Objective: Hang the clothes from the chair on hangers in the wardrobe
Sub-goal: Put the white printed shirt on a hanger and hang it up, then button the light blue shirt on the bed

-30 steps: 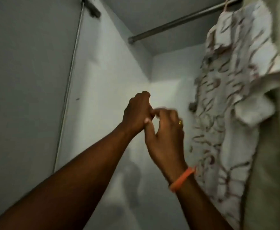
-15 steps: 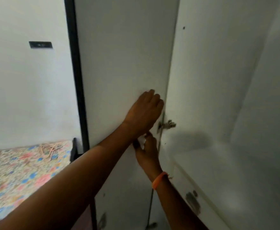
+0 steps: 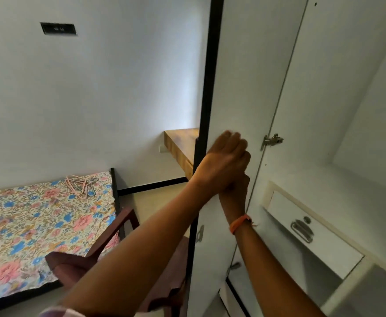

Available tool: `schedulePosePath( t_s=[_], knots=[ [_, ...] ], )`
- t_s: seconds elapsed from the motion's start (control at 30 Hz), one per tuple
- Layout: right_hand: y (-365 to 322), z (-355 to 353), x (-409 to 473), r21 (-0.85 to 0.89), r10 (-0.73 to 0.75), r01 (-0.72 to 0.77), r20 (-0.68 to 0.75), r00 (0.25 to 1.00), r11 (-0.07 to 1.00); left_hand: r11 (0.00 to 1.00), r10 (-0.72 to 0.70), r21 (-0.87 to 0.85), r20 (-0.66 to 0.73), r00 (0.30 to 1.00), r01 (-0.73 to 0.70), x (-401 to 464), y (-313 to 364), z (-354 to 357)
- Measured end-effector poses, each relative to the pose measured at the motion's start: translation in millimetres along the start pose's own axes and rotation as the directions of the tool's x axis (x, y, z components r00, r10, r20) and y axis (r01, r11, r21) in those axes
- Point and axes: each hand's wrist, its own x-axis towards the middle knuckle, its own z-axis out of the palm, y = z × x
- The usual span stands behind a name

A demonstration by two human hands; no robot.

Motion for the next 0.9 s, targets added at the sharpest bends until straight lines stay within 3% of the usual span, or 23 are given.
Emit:
schedulePosePath(
  t_s=[0.1, 0.2, 0.27, 0.37, 0.5, 0.63, 0.9],
  knots=[
    [-13.7, 15.5, -48.3, 0.053, 0.032, -0.029, -0.049, 0.998, 0.998, 0.971, -0.001, -0.239, -0.102, 0.995, -0.024, -36.8, -13.3, -7.4],
    [-38.4, 30.5, -105.7, 0.185, 0.026, 0.013, -0.205, 0.978, 0.983, 0.963, -0.04, -0.269, -0.183, 0.982, -0.011, -106.3, -13.9, -0.5],
    [-51.3, 46.8, -141.8, 0.282, 0.001, 0.073, -0.254, 0.967, 0.957, 0.945, -0.152, -0.316, -0.187, 0.971, 0.087, -151.8, -22.3, 5.7],
    [-59.1, 82.9, -183.0, 0.341, -0.032, 0.074, -0.129, 0.991, 0.937, 0.856, -0.388, -0.397, -0.074, 0.919, 0.33, -213.7, -46.1, 15.1],
    [-89.6, 150.9, -206.9, 0.367, 0.048, -0.087, 0.114, 0.992, 0.926, 0.701, -0.608, -0.395, 0.104, 0.787, 0.594, -300.4, -94.5, 20.6],
    [-124.5, 237.7, -224.7, 0.387, 0.132, -0.241, 0.287, 0.949, 0.89, 0.549, -0.776, -0.341, 0.131, 0.617, 0.763, -377.0, -144.1, 21.6],
    [-215.3, 438.8, -258.5, 0.358, 0.056, -0.309, 0.571, 0.819, 0.881, 0.298, -0.911, -0.137, 0.256, 0.324, 0.945, -538.9, -284.7, 65.8]
  ],
)
